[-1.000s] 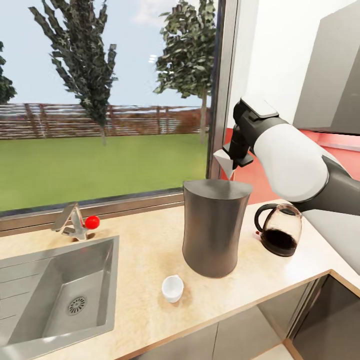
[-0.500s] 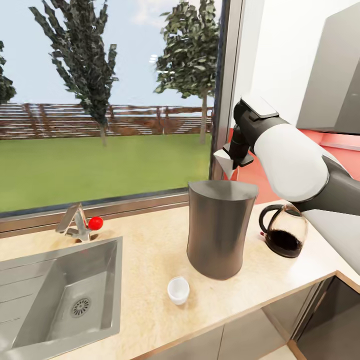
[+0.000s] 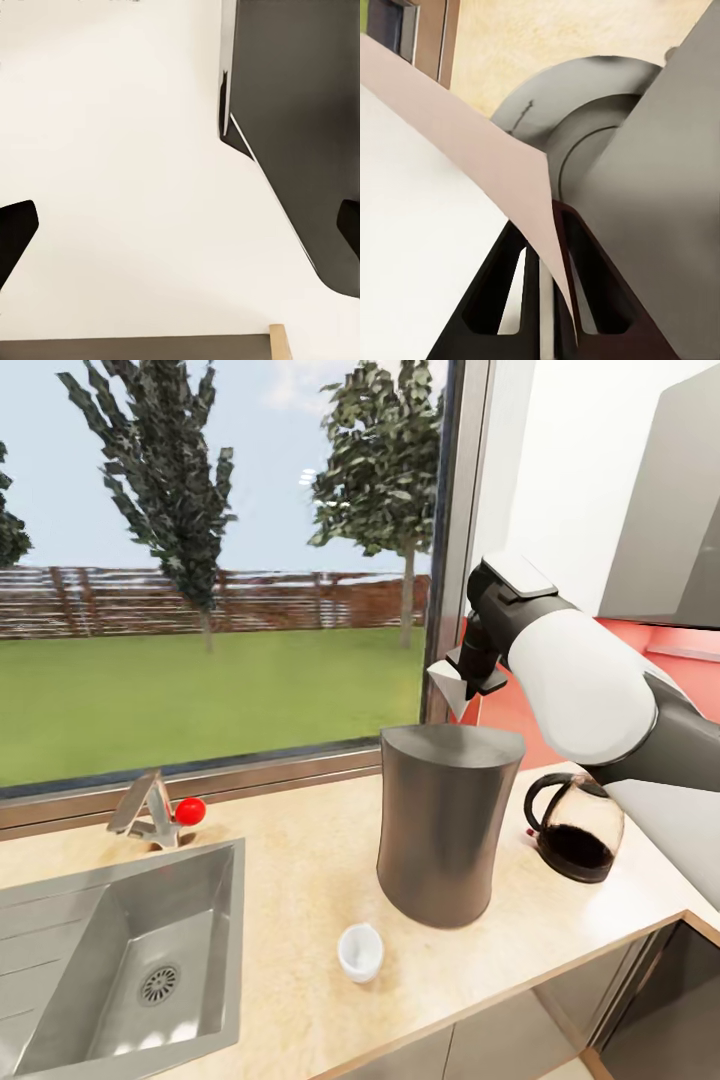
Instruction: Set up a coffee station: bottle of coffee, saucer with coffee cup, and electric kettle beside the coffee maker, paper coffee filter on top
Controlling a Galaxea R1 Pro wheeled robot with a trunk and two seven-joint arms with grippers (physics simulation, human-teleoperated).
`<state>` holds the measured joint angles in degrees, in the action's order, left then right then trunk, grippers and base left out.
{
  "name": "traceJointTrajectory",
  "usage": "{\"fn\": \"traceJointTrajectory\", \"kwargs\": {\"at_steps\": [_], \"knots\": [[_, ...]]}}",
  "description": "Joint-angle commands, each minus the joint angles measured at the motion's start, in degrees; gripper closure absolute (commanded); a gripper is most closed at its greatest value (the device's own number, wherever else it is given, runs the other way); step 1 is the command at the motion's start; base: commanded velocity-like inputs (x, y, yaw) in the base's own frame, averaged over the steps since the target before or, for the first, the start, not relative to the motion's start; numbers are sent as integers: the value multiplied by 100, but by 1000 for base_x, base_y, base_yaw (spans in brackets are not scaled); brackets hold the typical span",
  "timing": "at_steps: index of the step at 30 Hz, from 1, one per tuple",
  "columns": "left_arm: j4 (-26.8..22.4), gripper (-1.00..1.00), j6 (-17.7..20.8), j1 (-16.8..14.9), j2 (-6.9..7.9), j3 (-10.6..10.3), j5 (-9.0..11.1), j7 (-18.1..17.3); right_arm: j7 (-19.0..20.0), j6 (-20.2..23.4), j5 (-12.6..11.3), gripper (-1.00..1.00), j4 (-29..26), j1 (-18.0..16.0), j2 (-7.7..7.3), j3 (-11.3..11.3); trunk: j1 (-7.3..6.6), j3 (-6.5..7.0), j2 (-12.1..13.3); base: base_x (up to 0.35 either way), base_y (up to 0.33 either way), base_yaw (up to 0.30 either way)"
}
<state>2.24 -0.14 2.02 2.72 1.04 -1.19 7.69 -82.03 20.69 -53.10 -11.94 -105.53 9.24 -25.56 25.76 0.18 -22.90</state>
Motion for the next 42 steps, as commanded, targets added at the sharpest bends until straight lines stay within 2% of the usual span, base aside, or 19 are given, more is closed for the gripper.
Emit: {"fn": "traceJointTrajectory", "kwargs": {"at_steps": [1,30,32,42], "knots": [[1,-100,-2,1,0,10,-13,14,-19,14,-60,100,-10,4,-1,36,3,0,-2,81,0,0],[4,-100,5,1,-8,10,-13,14,-24,15,-57,100,-20,6,-20,35,3,0,-2,28,0,0],[4,-100,5,5,-13,10,-17,12,-50,42,-65,100,-15,7,33,35,3,0,-2,0,0,0],[4,-100,5,4,-9,10,-15,6,-34,49,-71,100,-27,10,45,33,3,0,-2,0,0,0]]}}
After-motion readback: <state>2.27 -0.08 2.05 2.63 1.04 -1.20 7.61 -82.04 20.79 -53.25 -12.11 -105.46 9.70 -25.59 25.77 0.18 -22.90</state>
